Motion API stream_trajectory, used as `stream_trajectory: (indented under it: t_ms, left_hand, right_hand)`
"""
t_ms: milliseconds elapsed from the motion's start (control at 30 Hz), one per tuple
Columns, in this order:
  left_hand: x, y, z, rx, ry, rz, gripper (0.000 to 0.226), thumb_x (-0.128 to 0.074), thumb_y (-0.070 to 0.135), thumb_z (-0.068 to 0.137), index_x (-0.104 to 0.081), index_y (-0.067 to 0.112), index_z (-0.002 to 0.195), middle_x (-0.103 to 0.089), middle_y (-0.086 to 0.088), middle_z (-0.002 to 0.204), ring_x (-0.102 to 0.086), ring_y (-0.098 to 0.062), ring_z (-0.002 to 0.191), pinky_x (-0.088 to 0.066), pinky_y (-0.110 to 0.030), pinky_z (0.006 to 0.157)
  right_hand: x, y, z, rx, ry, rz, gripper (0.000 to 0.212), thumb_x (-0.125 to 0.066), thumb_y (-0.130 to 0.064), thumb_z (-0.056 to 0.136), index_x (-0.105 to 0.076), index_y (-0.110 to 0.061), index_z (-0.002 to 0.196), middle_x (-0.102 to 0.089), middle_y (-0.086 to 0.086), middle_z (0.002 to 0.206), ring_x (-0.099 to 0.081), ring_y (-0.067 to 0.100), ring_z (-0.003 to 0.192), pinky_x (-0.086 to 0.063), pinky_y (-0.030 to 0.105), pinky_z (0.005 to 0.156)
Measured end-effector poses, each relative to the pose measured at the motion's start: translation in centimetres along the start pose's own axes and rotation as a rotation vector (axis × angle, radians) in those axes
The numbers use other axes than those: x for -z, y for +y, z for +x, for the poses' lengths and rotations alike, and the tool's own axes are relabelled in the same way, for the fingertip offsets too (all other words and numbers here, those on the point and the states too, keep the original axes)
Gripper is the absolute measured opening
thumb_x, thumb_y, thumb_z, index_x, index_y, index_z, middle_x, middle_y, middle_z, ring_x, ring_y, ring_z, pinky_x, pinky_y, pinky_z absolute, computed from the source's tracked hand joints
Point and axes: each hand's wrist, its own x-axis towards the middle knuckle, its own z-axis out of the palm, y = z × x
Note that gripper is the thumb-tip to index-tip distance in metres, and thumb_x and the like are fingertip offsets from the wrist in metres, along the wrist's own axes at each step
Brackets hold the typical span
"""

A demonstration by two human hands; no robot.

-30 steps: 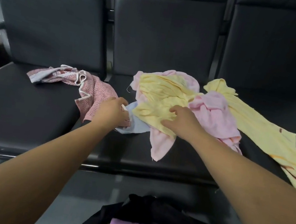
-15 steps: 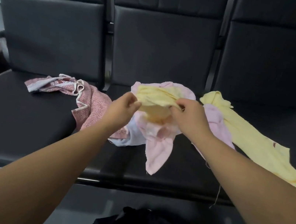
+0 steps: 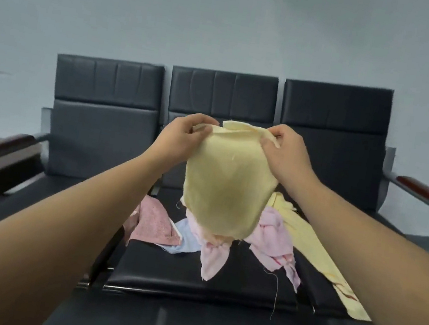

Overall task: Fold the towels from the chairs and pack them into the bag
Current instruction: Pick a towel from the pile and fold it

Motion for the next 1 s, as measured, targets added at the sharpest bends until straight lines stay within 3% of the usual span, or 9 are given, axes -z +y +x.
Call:
stream_trajectory:
  t_ms: [100, 200, 333, 467, 567, 667, 800, 867, 1000]
  left_hand:
    - [2.6, 3.2, -0.9, -0.006, -0.004, -0.017, 0.017, -0.054, 0.034, 0.103, -0.071, 0.029, 0.1, -0.065, 0.013, 0.084, -0.058, -0.01, 0.076, -0.05, -0.028, 0.07]
    - [4.6, 5.8, -1.8, -0.026, 0.004, -0.025, 0.021, -0.053, 0.037, 0.104, -0.07, 0.025, 0.1, -0.063, 0.013, 0.08, -0.057, -0.01, 0.075, -0.05, -0.03, 0.073]
    - [7.1, 9.5, -2.8, -0.041, 0.011, -0.056, 0.023, -0.051, 0.038, 0.105, -0.066, 0.025, 0.095, -0.055, 0.021, 0.065, -0.048, 0.0, 0.06, -0.039, -0.023, 0.062]
    - [9.3, 13.5, -3.5, -0.062, -0.032, -0.231, 0.03, -0.055, 0.048, 0.098, -0.062, 0.021, 0.087, -0.048, 0.002, 0.072, -0.044, -0.017, 0.067, -0.039, -0.035, 0.068]
    - [10.7, 15.8, -3.8, -0.102, -0.122, -0.282, 0.028, -0.068, 0.049, 0.091, -0.065, 0.022, 0.084, -0.059, 0.005, 0.073, -0.054, -0.015, 0.066, -0.045, -0.03, 0.063]
    - [11.8, 16.9, -4.2, -0.192, -0.149, -0.065, 0.022, -0.072, 0.043, 0.092, -0.072, 0.021, 0.087, -0.065, 0.009, 0.077, -0.06, -0.007, 0.07, -0.047, -0.021, 0.063]
    - [12.8, 16.1, -4.5, -0.102, -0.054, -0.045, 0.035, -0.065, 0.044, 0.097, -0.065, 0.023, 0.069, -0.054, 0.016, 0.06, -0.05, -0.002, 0.054, -0.04, -0.022, 0.057]
    - [13.4, 14.9, -4.8, -0.027, 0.001, -0.02, 0.031, -0.064, 0.048, 0.096, -0.074, 0.022, 0.082, -0.065, 0.013, 0.07, -0.059, -0.006, 0.064, -0.048, -0.027, 0.065]
    - [14.0, 12.1, -5.4, 0.082, 0.012, 0.069, 0.029, -0.065, 0.05, 0.094, -0.076, 0.024, 0.103, -0.072, 0.008, 0.091, -0.065, -0.011, 0.085, -0.053, -0.03, 0.078]
  right_hand:
    - [2.7, -3.6, -1.4, 0.056, -0.127, -0.051, 0.027, -0.071, -0.027, 0.092, -0.058, -0.027, 0.116, -0.057, -0.018, 0.107, -0.058, 0.003, 0.094, -0.046, 0.022, 0.07]
    - [4.7, -6.7, -2.5, 0.067, -0.119, -0.005, 0.021, -0.071, -0.029, 0.094, -0.064, -0.022, 0.111, -0.063, -0.01, 0.106, -0.061, 0.007, 0.092, -0.047, 0.024, 0.069]
    - [7.4, -10.5, -3.6, 0.054, -0.088, 0.223, 0.02, -0.07, -0.029, 0.095, -0.065, -0.01, 0.094, -0.067, 0.0, 0.092, -0.061, 0.014, 0.08, -0.048, 0.028, 0.071]
    - [9.8, -13.9, -4.1, 0.012, -0.249, 0.662, 0.03, -0.069, -0.015, 0.093, -0.048, -0.02, 0.071, -0.072, -0.003, 0.09, -0.064, 0.013, 0.074, -0.051, 0.027, 0.065]
    - [10.8, -15.4, -4.0, -0.021, -0.344, 0.764, 0.037, -0.064, -0.01, 0.093, -0.042, -0.021, 0.065, -0.053, -0.002, 0.068, -0.053, 0.014, 0.063, -0.045, 0.028, 0.06]
    - [11.6, -15.6, -4.1, -0.021, -0.382, 0.585, 0.034, -0.067, -0.013, 0.094, -0.044, -0.021, 0.069, -0.053, -0.004, 0.07, -0.053, 0.012, 0.063, -0.043, 0.027, 0.06]
    - [12.9, -14.1, -4.3, -0.017, -0.478, 0.261, 0.019, -0.079, -0.019, 0.088, -0.06, -0.018, 0.089, -0.061, -0.002, 0.093, -0.06, 0.015, 0.081, -0.049, 0.027, 0.066]
    - [13.5, -13.0, -4.6, 0.002, -0.516, -0.033, 0.021, -0.083, -0.025, 0.084, -0.071, -0.021, 0.101, -0.069, -0.001, 0.105, -0.068, 0.019, 0.095, -0.054, 0.031, 0.076]
    - [14.1, -11.0, -5.3, -0.016, -0.545, -0.4, 0.017, -0.084, -0.035, 0.082, -0.079, -0.019, 0.087, -0.076, -0.003, 0.09, -0.07, 0.018, 0.09, -0.05, 0.03, 0.078]
